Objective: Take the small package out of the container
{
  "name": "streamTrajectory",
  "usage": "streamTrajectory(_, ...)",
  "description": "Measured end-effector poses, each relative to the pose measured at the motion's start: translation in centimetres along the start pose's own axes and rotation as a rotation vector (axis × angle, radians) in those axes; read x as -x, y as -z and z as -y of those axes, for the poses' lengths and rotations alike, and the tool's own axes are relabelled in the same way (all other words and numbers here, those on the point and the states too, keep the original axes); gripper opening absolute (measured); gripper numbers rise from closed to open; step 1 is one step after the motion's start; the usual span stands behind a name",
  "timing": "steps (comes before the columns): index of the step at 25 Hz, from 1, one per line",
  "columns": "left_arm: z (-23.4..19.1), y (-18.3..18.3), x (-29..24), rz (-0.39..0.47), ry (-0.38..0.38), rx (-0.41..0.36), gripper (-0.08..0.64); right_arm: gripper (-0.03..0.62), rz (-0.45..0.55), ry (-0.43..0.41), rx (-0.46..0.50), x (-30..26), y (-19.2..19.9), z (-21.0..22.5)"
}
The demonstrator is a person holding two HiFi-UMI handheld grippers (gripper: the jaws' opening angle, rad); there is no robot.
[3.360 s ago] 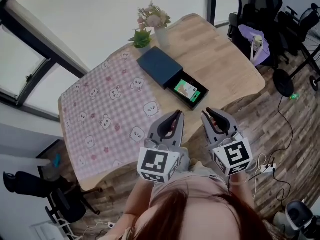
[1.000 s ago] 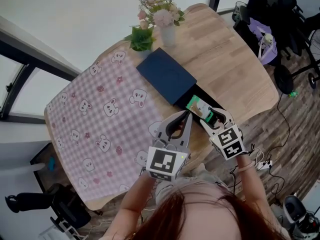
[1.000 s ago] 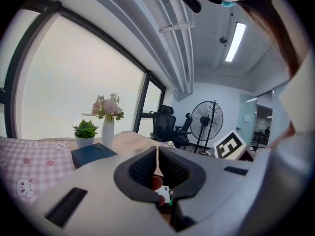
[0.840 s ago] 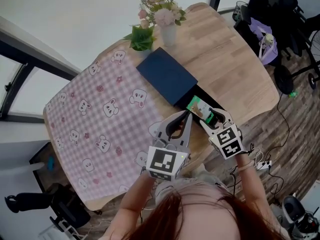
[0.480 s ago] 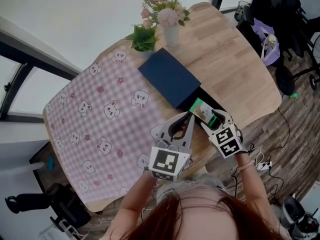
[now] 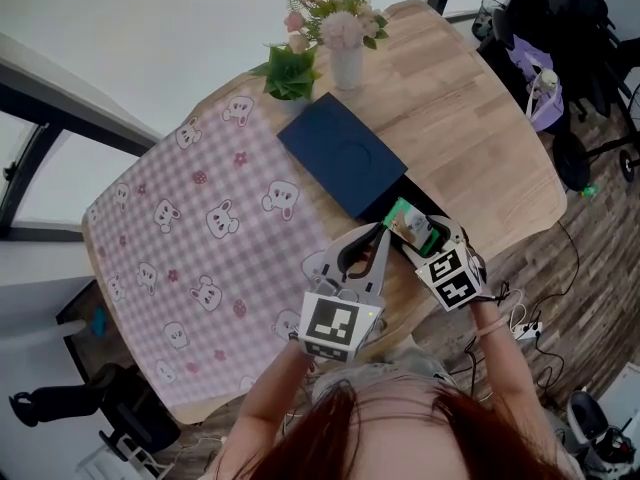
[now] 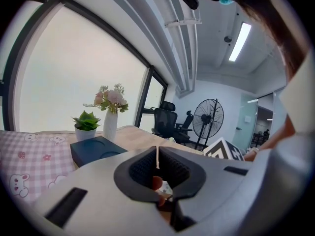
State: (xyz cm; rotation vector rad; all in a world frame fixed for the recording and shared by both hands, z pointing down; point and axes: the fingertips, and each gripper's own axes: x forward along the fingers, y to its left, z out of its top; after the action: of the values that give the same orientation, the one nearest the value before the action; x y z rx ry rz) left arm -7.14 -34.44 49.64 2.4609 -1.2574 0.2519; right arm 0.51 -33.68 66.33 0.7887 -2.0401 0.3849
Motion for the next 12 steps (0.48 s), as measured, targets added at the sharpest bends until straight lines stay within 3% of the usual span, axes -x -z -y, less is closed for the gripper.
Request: streamTrajectory(12, -1.3, 0.9, -0.6, -0.019, -0.016, 0.029, 0.017, 0.329, -0.11, -0.035, 0.042, -1.8, 0.7, 0.3)
